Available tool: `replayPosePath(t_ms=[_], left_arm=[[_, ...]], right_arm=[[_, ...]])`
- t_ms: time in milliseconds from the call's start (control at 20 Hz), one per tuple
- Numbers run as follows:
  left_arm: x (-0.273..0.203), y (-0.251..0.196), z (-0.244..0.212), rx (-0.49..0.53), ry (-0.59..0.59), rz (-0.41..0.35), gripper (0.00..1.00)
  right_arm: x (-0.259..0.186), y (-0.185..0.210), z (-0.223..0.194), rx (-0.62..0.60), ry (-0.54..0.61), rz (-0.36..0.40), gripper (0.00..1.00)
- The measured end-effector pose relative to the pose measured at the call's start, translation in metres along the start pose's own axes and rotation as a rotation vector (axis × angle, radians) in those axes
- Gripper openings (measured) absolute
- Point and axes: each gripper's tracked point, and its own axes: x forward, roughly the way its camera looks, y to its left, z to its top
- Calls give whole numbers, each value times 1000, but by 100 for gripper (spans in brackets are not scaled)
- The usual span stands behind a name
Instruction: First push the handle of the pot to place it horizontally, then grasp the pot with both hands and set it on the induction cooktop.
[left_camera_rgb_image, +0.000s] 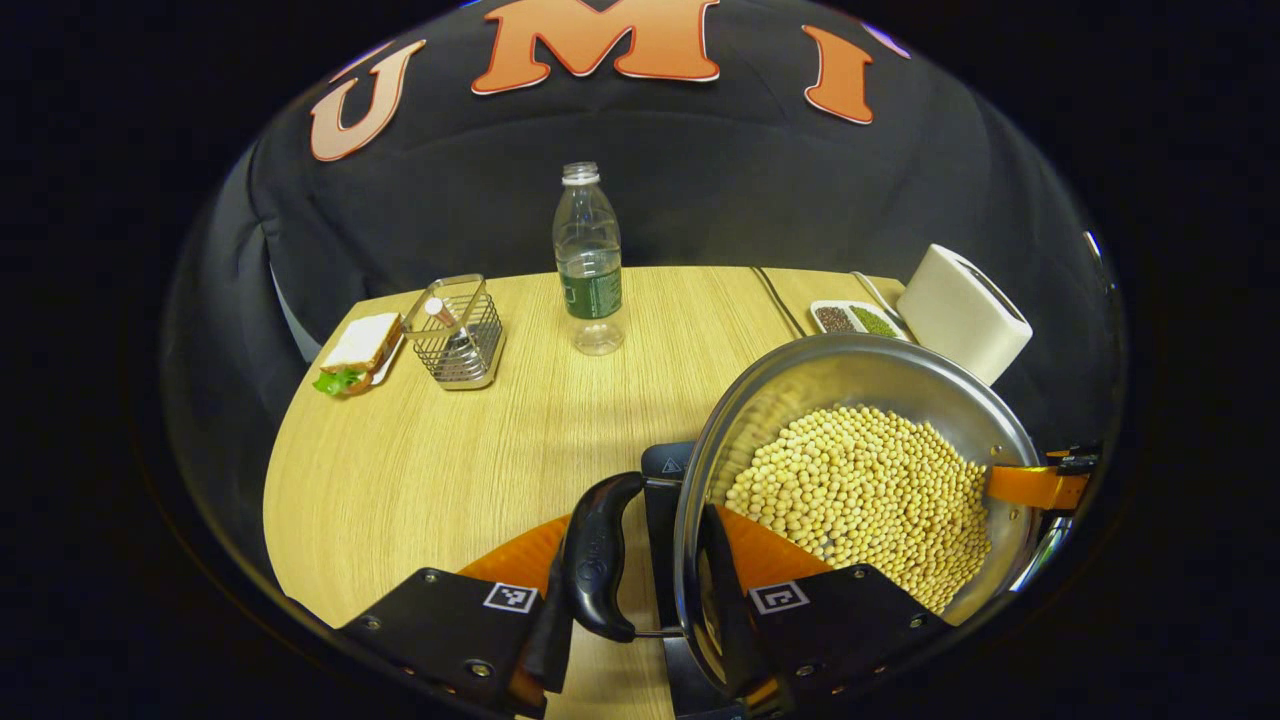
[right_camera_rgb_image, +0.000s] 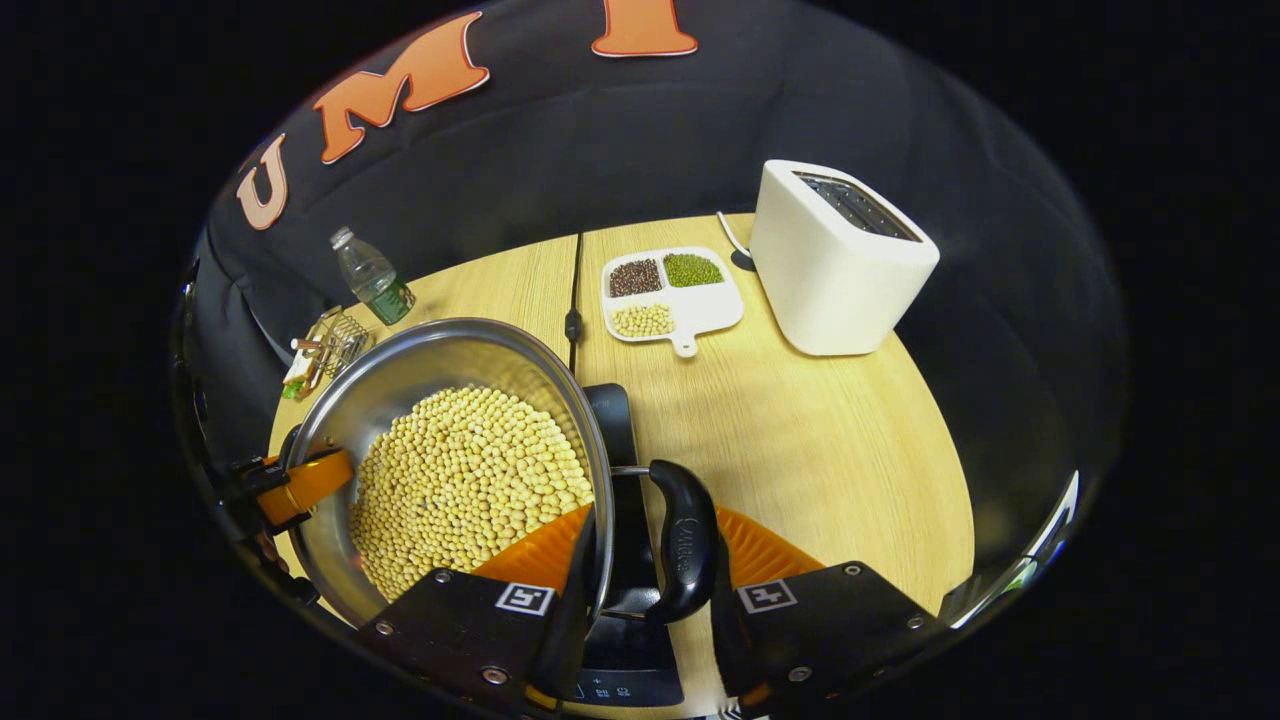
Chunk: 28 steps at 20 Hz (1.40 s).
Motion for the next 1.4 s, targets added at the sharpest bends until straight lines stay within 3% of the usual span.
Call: replayPosePath(t_ms=[550,850,900,1050,1200,1250,1400], left_arm=[[3,-5,-13,-58,57,-19,62],[-6,-4,-18,-13,65,8,71],[-10,-3,-19,-8,61,7,72],[-26,10,-9,-9,8,12,74],[-45,19,4,10,-43,5,85],[-52,23,13,27,-70,13,93],[-76,45,57,84,-190,69,92]], right_arm=[[11,-8,-16,38,22,11,53],[13,-14,-24,-4,-5,-24,68],[9,-15,-26,-8,-7,-27,76],[-11,-16,-34,38,-22,1,84],[-30,-24,-26,80,-85,-1,91],[-38,-27,-17,81,-116,-10,91],[-73,-47,17,69,-242,-64,90]])
